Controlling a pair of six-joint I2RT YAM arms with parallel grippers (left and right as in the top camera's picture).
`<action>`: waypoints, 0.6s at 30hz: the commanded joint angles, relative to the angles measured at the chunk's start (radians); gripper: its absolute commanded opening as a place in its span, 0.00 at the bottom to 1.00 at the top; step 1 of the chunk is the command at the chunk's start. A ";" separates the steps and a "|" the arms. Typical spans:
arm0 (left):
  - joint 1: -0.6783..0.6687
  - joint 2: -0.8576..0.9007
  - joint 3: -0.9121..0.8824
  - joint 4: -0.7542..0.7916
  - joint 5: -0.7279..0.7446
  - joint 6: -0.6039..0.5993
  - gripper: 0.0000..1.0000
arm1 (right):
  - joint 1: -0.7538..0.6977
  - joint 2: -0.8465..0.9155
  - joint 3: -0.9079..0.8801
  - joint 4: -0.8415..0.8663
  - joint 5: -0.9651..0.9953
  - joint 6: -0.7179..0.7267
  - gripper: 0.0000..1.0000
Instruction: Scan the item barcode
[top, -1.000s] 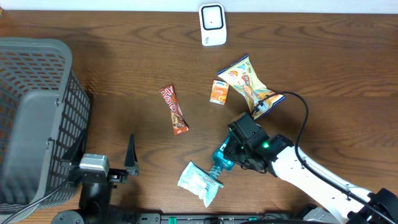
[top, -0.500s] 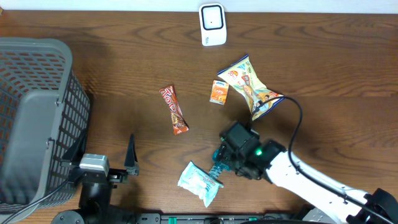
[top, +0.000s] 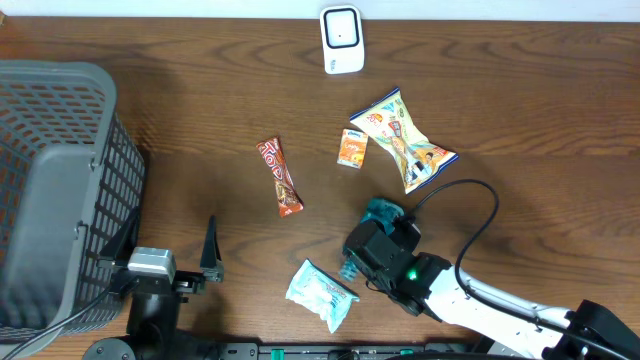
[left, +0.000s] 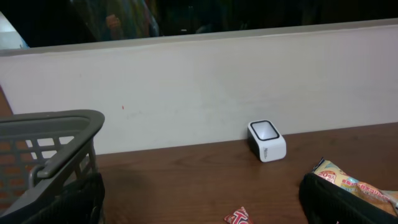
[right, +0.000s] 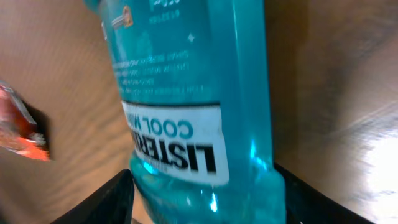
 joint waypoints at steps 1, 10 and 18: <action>-0.005 -0.006 0.002 0.004 -0.010 -0.004 1.00 | 0.002 0.042 -0.053 0.009 0.060 0.035 0.59; -0.013 -0.006 0.002 0.004 -0.010 -0.004 1.00 | 0.002 0.032 -0.050 0.058 0.063 -0.095 0.20; -0.016 -0.006 0.002 0.004 -0.010 -0.004 1.00 | -0.060 -0.055 -0.019 -0.013 0.048 -0.281 0.02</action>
